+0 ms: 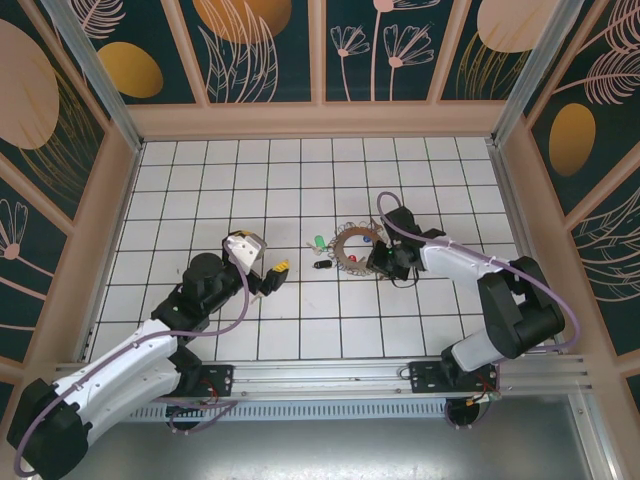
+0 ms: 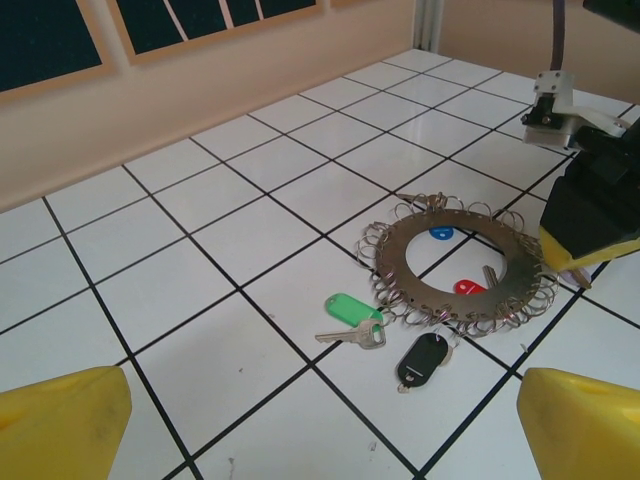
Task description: Put the keys on the keyring
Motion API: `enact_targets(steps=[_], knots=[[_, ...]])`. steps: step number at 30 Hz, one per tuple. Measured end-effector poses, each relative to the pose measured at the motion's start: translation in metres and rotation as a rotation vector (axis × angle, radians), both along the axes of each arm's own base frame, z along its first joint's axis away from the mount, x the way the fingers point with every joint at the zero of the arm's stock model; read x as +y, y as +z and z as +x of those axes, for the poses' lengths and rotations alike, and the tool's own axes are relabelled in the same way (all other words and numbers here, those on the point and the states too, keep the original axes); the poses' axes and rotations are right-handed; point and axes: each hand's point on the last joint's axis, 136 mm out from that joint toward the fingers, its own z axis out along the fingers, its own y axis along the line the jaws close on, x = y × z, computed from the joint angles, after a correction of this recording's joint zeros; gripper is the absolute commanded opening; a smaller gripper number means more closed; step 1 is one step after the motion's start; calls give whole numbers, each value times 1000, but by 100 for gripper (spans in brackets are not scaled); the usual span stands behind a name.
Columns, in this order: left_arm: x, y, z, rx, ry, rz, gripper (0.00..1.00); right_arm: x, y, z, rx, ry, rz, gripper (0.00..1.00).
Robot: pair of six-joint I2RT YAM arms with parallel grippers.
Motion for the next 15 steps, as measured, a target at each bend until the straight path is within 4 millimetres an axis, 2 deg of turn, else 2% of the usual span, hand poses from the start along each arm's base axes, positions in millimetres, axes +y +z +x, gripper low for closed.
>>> enact_targets(steps=[8,15], knots=[[0,-2,0,13,3,-4,99,-3,-17,-11,48,-81,42,23],[-2,-7,0,33,0,-5,99,-3,-16,-6,30,-101,48,26]])
